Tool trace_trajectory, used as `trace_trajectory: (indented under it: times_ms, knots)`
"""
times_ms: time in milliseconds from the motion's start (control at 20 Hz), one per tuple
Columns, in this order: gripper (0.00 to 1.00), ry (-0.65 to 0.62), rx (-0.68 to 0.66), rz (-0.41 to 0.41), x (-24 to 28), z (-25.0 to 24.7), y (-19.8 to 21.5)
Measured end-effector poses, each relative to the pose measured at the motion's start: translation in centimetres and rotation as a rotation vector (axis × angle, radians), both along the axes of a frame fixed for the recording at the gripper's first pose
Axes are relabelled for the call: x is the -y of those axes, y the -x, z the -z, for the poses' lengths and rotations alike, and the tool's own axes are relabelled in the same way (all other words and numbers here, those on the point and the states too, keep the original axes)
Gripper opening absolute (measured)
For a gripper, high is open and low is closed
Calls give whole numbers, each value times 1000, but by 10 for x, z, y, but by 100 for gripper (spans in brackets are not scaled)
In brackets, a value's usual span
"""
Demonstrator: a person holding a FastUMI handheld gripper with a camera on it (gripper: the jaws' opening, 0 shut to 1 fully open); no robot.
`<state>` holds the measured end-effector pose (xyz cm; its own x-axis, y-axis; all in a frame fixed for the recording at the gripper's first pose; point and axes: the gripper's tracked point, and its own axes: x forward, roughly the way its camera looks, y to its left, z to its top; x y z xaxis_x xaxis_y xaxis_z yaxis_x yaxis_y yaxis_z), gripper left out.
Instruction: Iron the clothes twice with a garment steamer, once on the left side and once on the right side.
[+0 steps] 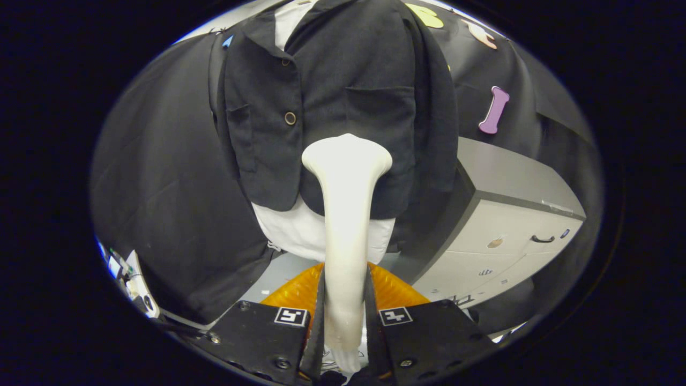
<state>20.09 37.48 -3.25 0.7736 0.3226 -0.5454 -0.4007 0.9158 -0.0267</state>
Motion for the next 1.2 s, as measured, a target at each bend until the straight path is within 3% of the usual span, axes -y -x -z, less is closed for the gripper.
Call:
trace_trajectory:
  times_ms: [450, 1200]
  knots:
    - [35, -71, 126, 28, -6, -81, 13]
    - [35, -155, 380, -162, -141, -224, 63]
